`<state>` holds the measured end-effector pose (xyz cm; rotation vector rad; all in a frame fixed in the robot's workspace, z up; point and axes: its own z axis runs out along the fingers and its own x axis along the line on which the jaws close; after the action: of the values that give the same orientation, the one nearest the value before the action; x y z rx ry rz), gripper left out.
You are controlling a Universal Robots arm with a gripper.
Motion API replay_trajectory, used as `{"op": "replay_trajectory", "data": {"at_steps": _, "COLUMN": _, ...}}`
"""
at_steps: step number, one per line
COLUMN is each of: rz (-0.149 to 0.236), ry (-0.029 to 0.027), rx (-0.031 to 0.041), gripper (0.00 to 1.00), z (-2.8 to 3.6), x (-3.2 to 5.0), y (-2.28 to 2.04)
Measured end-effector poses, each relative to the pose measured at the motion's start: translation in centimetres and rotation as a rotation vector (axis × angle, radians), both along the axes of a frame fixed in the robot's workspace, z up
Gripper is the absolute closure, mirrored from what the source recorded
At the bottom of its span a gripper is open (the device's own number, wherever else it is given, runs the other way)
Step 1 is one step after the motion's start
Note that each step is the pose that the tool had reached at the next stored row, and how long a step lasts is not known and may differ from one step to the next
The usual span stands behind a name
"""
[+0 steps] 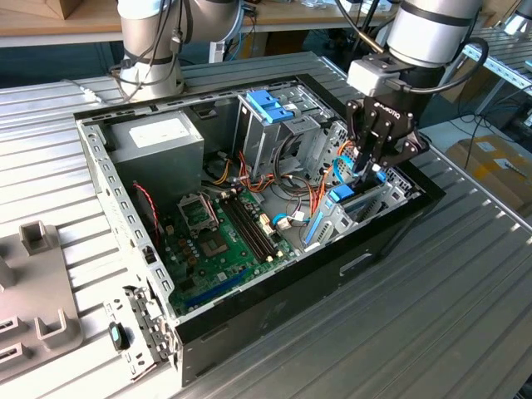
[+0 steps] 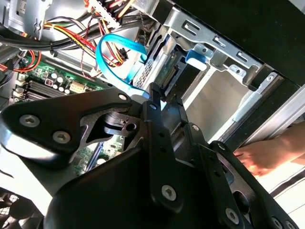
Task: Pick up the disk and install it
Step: 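Insert the first disk wire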
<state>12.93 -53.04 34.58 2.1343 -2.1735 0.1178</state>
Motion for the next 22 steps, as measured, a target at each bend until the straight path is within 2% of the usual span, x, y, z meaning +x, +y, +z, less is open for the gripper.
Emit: {"op": "replay_trajectory", "data": {"at_steps": 22, "rz": 0.000, "ry": 0.0000, "rx": -0.0001, "gripper": 0.71, "z": -0.33, "x": -0.07, "y": -0.43}}
